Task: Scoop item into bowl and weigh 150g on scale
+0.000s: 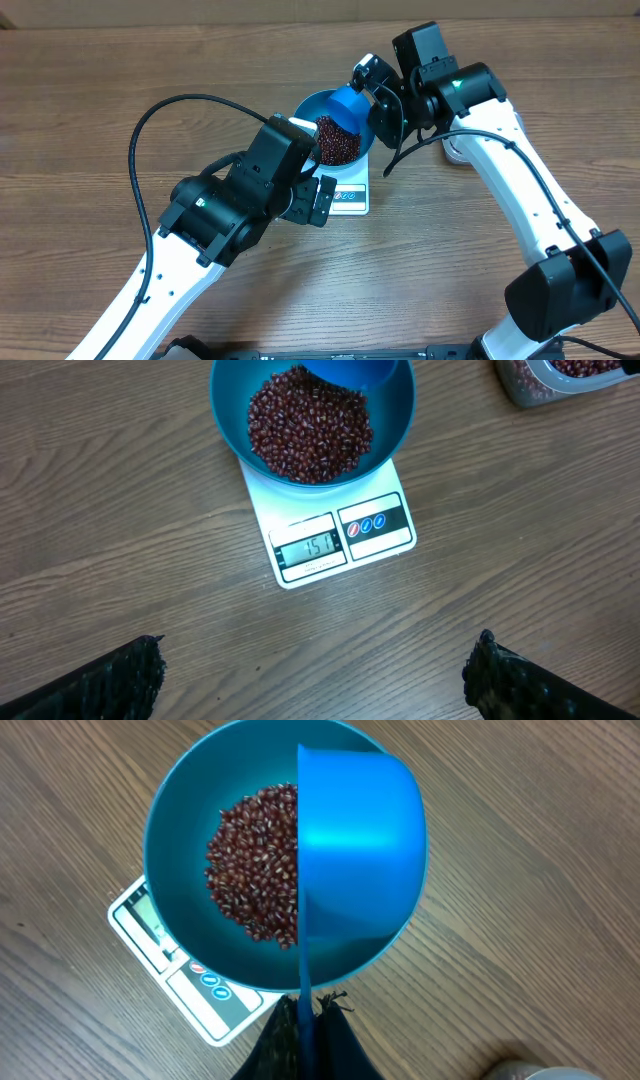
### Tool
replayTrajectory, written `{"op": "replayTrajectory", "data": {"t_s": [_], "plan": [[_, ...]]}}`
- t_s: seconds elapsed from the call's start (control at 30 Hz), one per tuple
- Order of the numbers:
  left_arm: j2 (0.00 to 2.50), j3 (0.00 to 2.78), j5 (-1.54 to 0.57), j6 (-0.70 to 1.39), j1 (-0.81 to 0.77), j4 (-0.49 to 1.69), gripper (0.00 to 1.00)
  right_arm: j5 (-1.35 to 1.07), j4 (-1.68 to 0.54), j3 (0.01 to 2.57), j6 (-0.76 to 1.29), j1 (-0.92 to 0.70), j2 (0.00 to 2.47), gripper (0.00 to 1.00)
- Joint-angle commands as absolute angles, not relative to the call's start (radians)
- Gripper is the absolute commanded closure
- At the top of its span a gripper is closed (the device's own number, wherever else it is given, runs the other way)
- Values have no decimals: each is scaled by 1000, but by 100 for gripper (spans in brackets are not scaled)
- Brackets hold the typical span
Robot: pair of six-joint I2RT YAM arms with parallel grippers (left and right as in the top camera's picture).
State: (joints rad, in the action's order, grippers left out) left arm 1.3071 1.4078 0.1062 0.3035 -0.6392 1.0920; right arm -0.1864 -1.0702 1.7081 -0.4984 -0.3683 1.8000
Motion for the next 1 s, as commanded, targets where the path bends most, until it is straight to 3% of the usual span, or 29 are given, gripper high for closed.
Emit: {"op": "replayTrajectory", "data": {"t_s": [0.0, 0.97], "plan": [[1309, 1417, 115, 295, -635, 1089, 1, -173, -1059, 1703, -503, -373, 1813, 96], [1309, 1417, 115, 295, -635, 1089, 0, -42, -991, 1701, -499, -426, 1876, 96]]}}
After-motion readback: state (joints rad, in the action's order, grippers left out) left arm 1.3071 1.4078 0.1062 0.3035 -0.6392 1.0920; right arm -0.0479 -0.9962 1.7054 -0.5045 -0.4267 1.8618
